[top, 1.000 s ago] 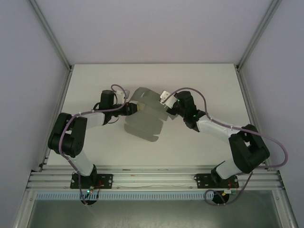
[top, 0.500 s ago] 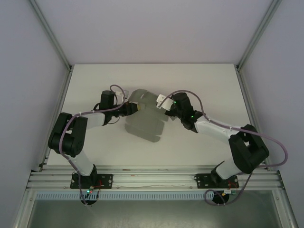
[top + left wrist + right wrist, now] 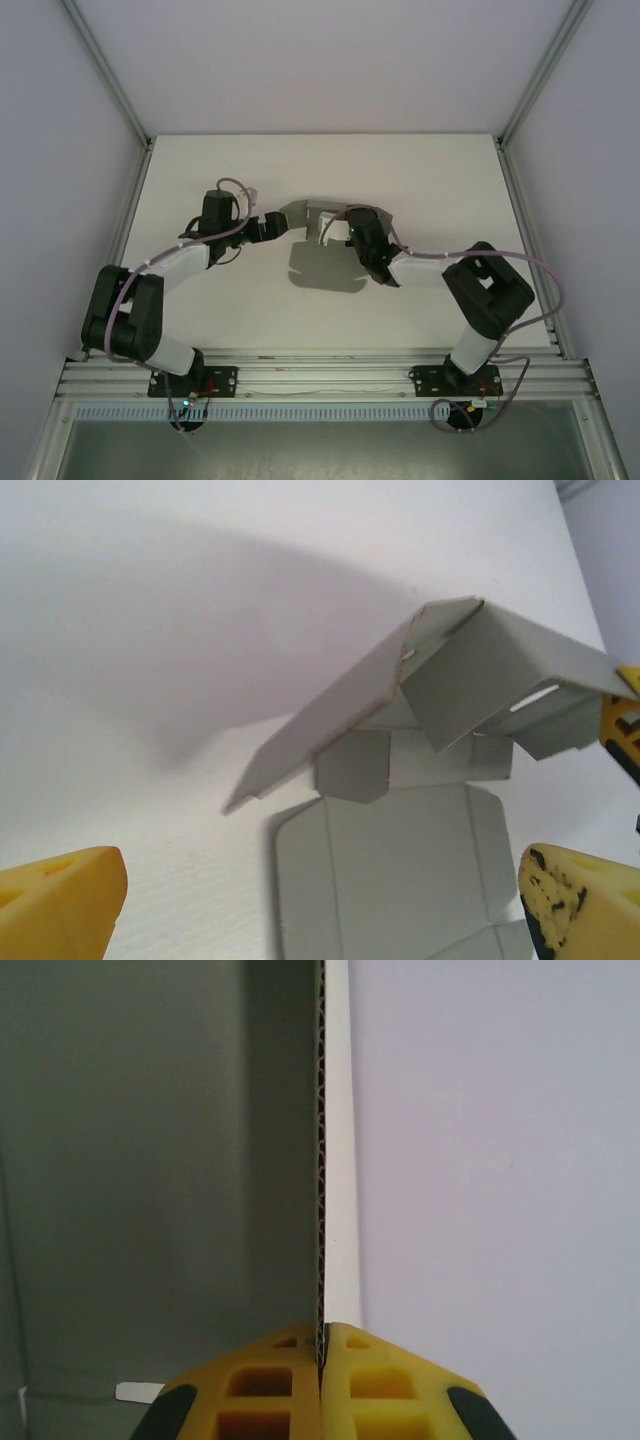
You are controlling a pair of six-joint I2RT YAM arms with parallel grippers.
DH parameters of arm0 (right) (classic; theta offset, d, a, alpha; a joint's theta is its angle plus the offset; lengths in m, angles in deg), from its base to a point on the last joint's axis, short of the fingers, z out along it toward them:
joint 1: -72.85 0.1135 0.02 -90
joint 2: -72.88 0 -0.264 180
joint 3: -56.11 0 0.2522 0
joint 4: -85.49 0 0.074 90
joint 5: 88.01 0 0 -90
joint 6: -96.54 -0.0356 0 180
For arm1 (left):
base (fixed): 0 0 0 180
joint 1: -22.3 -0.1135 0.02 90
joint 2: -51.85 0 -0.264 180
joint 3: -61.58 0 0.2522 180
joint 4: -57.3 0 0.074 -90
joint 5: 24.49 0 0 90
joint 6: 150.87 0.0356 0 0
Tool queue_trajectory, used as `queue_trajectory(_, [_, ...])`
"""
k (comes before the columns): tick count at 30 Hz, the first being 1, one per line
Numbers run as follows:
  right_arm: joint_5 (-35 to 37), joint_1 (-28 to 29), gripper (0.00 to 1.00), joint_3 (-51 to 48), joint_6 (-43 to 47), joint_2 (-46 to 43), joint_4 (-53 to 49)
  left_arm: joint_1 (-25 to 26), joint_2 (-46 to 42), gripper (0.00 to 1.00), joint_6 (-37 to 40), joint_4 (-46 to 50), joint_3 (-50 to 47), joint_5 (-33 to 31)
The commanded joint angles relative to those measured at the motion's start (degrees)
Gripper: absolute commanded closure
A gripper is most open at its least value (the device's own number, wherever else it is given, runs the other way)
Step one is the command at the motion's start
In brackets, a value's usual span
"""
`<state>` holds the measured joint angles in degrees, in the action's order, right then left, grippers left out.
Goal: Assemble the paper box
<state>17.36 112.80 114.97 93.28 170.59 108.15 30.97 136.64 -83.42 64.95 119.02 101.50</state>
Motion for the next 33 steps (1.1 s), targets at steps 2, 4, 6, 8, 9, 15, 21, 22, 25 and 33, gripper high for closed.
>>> queue_trajectory(2, [1.55,0.87,1.00,-1.96,10.97,4.02,17.63,-3.17,-1.25,0.00,-0.44,4.09,1.89,-8.64])
queue_trajectory(4, [0.57,0.85,1.00,-2.33,12.87,5.60,21.22,-4.44,-0.58,0.00,-1.87,3.04,2.57,-11.61])
queue_trajectory(6, [-0.24,0.87,1.00,-2.35,13.81,7.12,24.07,-5.31,1.35,0.00,-2.33,4.29,4.88,-14.37])
queue_trajectory(8, [-1.44,0.84,1.00,-2.64,15.10,8.68,26.82,-5.50,4.62,0.00,-1.57,5.87,8.26,-15.43])
queue_trajectory(9, [-2.26,0.89,1.00,-2.82,15.13,9.34,28.45,-5.55,6.38,0.00,-1.31,6.14,9.68,-15.20])
queue_trajectory(15, [-2.42,0.85,1.00,-2.83,14.79,12.03,32.92,-5.24,15.56,0.02,0.29,3.32,14.29,-6.69])
queue_trajectory(21, [-2.13,0.87,1.00,-2.35,12.92,11.50,30.17,-2.29,18.80,0.17,4.38,1.83,14.41,-2.65])
queue_trajectory(22, [-2.12,0.90,1.00,-2.31,12.53,11.18,29.78,-1.80,18.99,0.19,4.73,1.18,13.97,-1.89])
queue_trajectory(25, [-1.73,0.86,1.00,-2.43,11.49,10.07,27.26,-0.42,18.59,0.24,5.88,-3.11,11.28,0.24])
queue_trajectory(33, [-1.25,1.00,1.00,-2.39,9.96,9.43,24.53,3.79,19.51,0.31,8.50,-8.14,10.22,0.66])
